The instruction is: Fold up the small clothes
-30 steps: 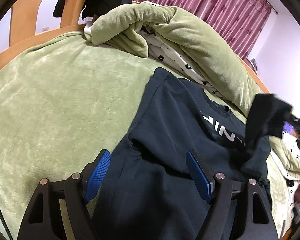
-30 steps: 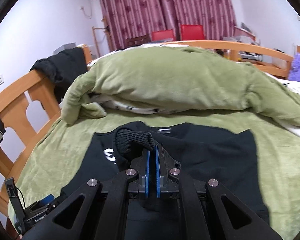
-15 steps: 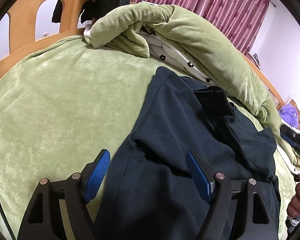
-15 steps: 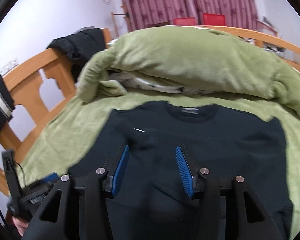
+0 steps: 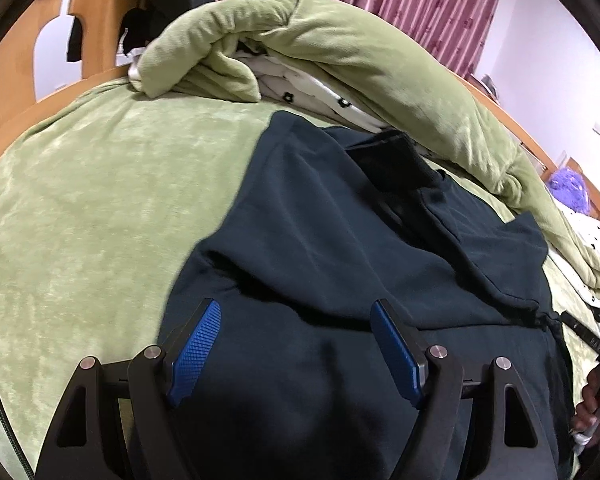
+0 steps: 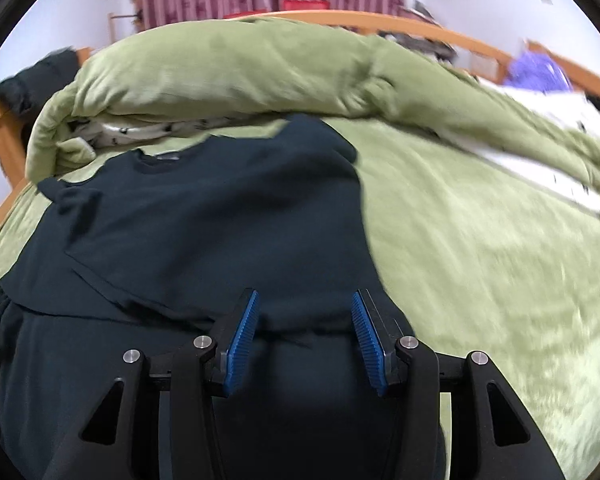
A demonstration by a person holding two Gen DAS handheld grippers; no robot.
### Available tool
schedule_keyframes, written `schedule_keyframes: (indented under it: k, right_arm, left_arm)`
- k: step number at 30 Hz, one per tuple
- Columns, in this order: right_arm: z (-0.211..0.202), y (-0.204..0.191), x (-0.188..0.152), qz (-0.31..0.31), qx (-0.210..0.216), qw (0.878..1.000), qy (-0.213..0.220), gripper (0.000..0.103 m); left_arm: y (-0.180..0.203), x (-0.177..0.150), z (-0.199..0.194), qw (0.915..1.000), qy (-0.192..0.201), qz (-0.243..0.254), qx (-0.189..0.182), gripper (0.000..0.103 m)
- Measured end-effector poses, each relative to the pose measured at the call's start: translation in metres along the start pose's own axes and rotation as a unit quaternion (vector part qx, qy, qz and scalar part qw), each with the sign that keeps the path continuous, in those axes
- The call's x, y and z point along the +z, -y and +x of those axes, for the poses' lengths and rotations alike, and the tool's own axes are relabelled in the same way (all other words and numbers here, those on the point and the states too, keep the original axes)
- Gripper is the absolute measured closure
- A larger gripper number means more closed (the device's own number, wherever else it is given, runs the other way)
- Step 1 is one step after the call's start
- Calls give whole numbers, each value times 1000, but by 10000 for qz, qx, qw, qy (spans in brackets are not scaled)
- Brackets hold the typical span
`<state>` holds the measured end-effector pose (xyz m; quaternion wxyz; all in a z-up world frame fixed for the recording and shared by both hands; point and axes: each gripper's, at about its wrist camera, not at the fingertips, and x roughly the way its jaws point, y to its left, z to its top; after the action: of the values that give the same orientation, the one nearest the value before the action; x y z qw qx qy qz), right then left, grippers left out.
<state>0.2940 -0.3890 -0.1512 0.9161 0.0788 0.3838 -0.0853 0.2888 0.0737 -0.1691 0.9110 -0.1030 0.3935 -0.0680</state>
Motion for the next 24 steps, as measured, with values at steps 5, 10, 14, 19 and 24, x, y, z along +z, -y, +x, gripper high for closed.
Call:
schedule_keyframes:
  k: [5, 10, 14, 19, 24]
  right_arm:
    - [5, 32, -33, 354, 44, 9993, -52, 57]
    - [-16, 43, -21, 337, 296, 9988, 193, 59]
    - [-41, 47, -12, 175, 386, 9979, 495, 59]
    - [-53, 55, -11, 179, 433, 9969, 630, 59]
    - [-47, 67, -12, 367, 517, 9967, 498, 59]
  left_arm:
    - [20, 6, -3, 9999, 30, 59, -85, 28]
    - [51, 24, -8, 9991, 263, 323, -104, 28]
    - [74, 46, -1, 9990, 277, 286, -191, 28]
    - [99, 73, 18, 9987, 342, 104, -358, 28]
    - [105, 95, 45, 9987, 376, -205, -288, 35]
